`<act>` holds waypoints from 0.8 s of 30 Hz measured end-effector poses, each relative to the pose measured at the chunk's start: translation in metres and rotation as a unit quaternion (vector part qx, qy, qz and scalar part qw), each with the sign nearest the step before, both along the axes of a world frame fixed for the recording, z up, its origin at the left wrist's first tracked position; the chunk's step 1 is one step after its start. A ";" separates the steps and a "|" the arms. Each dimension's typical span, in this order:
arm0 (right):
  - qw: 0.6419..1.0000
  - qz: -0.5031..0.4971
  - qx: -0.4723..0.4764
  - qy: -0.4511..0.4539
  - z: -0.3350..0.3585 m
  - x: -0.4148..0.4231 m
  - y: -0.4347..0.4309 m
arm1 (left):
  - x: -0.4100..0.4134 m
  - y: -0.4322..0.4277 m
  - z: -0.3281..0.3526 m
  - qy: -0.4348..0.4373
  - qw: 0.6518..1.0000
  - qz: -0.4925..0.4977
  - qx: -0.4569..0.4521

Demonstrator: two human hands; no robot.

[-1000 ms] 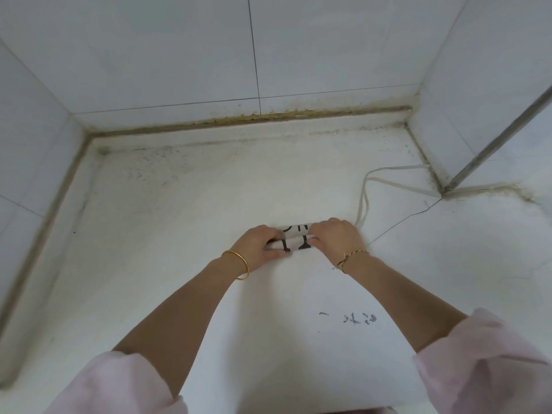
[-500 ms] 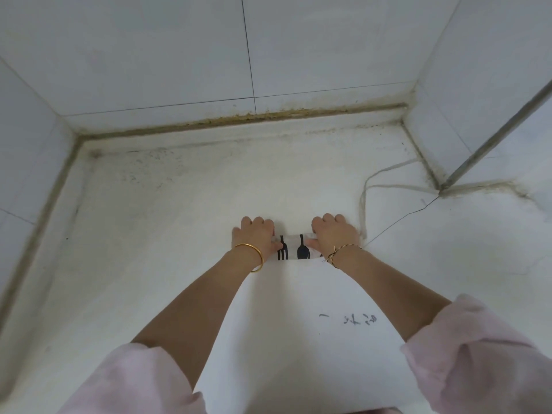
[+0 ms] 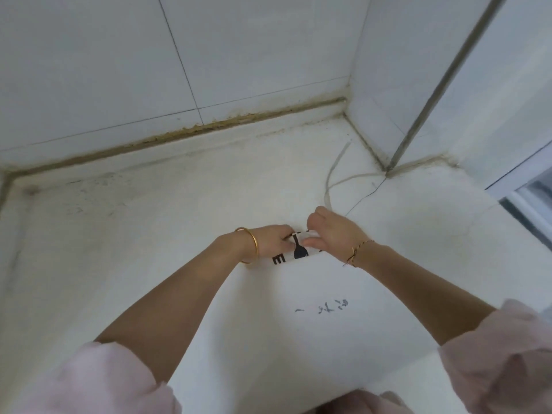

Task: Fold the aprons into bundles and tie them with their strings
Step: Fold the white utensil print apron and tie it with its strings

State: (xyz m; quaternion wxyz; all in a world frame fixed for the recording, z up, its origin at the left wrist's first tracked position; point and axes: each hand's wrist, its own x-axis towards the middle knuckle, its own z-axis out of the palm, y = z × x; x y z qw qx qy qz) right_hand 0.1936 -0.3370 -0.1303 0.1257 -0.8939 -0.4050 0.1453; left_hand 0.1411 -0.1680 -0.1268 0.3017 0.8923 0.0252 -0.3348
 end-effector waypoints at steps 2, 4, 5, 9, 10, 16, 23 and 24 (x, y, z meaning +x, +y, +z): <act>0.995 -0.059 0.064 0.043 0.007 0.007 -0.021 | 0.009 -0.015 0.010 -0.006 1.000 0.000 -0.007; 0.975 -0.132 0.161 0.083 0.013 0.015 -0.041 | 0.017 -0.028 0.016 -0.029 0.999 0.042 -0.018; 0.964 -0.159 0.192 0.092 0.017 0.021 -0.053 | 0.022 -0.036 0.020 -0.043 0.996 0.080 -0.022; 0.952 -0.209 0.207 0.084 0.018 0.038 -0.097 | 0.033 -0.061 0.029 -0.059 0.961 0.262 -0.061; 0.949 -0.221 0.210 0.077 0.018 0.041 -0.106 | 0.036 -0.070 0.029 -0.049 0.951 0.296 -0.071; 0.933 -0.268 0.236 0.051 0.031 0.049 -0.153 | 0.044 -0.146 0.028 0.015 0.849 0.477 -0.228; 0.954 -0.244 0.170 -0.039 0.040 0.061 -0.199 | 0.056 -0.200 0.032 -0.026 0.818 0.529 -0.223; 0.956 -0.245 0.157 -0.037 0.041 0.063 -0.202 | 0.058 -0.203 0.035 -0.036 0.827 0.525 -0.200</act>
